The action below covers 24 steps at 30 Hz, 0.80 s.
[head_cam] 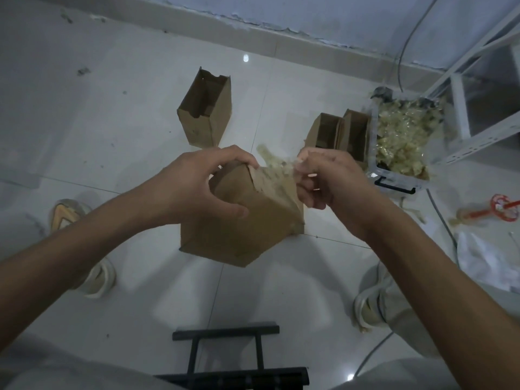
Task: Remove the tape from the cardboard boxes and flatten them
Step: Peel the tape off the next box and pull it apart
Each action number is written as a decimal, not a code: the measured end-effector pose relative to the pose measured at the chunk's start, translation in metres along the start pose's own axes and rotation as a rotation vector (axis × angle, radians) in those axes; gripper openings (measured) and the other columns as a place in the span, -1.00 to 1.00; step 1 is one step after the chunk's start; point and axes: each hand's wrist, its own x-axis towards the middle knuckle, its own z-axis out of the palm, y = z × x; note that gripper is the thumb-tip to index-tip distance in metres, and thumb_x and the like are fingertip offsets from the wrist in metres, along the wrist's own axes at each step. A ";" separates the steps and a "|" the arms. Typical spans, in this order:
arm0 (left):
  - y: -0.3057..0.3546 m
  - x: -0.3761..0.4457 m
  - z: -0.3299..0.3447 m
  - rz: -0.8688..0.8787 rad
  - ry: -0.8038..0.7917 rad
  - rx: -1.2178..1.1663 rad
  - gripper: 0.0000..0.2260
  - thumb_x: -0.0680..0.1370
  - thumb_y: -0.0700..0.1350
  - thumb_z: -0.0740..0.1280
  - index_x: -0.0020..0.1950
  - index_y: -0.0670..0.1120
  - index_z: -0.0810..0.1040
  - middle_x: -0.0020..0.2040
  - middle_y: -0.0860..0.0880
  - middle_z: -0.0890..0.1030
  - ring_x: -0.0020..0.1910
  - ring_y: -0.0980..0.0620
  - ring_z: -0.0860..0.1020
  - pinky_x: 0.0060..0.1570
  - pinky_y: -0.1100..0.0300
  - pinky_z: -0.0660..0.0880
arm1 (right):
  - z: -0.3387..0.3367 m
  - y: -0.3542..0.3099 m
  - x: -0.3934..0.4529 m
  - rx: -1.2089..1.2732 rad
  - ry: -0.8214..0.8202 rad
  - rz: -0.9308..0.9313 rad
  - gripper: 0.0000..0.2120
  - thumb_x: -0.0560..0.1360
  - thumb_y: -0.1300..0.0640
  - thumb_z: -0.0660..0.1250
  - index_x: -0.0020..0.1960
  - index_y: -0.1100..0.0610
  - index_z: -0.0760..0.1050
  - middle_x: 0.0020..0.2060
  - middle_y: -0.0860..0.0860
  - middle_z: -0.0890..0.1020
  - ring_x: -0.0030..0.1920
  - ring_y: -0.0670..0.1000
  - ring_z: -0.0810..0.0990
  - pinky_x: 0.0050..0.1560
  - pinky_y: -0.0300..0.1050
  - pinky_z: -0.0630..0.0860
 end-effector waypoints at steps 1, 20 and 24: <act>-0.002 -0.001 -0.001 0.017 -0.016 -0.003 -0.43 0.36 0.10 0.64 0.23 0.48 0.47 0.23 0.38 0.48 0.16 0.19 0.51 -0.11 0.39 0.55 | -0.004 -0.001 0.000 0.027 0.005 -0.007 -0.80 0.61 0.25 0.25 -0.19 0.20 0.42 -0.38 0.06 0.47 -0.40 0.03 0.48 -0.40 -0.17 0.32; -0.001 -0.005 0.007 0.186 0.080 0.237 -0.35 0.29 0.30 0.52 0.30 0.53 0.31 0.33 0.22 0.46 0.21 0.06 0.51 0.05 -0.02 0.66 | 0.021 0.032 0.001 -0.186 0.504 -0.219 -0.90 0.59 0.17 0.46 -0.07 0.07 0.56 -0.31 0.12 0.62 -0.27 0.20 0.61 -0.31 0.08 0.59; -0.003 -0.005 0.010 0.203 0.145 0.320 -0.28 0.32 0.27 0.57 0.36 0.49 0.26 0.37 0.20 0.45 0.19 0.06 0.51 0.01 0.03 0.66 | 0.026 0.033 0.001 -0.025 0.533 -0.153 -0.88 0.60 0.19 0.43 0.12 0.06 0.63 -0.33 0.13 0.63 -0.30 0.13 0.61 -0.25 0.01 0.60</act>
